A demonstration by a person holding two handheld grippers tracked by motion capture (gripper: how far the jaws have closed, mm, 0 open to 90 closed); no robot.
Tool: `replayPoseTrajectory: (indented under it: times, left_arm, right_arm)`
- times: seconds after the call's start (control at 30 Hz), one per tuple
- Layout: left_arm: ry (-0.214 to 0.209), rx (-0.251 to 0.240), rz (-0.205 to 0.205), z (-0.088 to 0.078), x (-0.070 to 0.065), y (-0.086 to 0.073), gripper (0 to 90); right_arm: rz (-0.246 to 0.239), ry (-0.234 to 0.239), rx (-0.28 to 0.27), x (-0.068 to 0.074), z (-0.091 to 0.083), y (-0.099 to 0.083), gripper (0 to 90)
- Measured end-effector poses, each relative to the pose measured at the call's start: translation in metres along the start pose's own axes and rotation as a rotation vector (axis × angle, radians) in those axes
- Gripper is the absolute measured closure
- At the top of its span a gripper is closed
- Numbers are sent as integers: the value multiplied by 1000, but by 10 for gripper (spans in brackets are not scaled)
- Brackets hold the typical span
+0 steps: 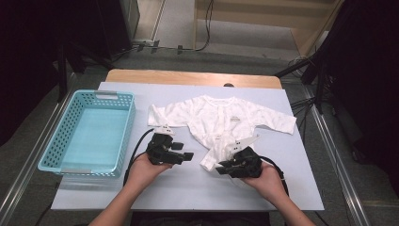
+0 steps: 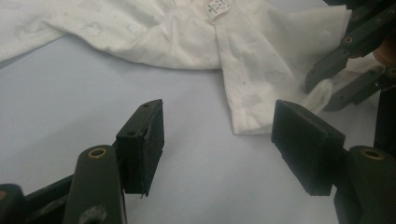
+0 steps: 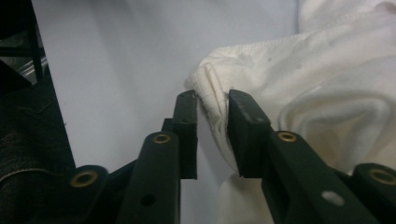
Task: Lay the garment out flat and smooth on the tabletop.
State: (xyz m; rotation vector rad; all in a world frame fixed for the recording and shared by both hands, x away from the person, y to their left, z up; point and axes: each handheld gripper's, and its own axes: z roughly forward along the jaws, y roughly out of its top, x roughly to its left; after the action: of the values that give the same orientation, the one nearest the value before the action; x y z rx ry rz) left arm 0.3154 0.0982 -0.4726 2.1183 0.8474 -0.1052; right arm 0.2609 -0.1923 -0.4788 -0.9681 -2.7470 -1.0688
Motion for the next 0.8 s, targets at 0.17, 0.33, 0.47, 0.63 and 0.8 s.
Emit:
replayPoseTrajectory:
  times: [0.17,0.33,0.47,0.63,0.8]
  left_arm:
    - [-3,5,6,2,0,2,346]
    - [-5,6,7,4,-1,3,347]
    - [-3,7,8,3,-1,3,347]
    - [-2,3,8,2,0,3,347]
    - [-1,3,6,2,0,2,346]
  right_arm:
    - [-2,14,0,4,-2,-4,497]
    - [-11,6,-34,8,-5,-1,409]
    - [-19,5,-78,11,-8,3,374]
    - [-14,4,-85,13,-3,7,358]
    - [13,2,-101,9,2,11,358]
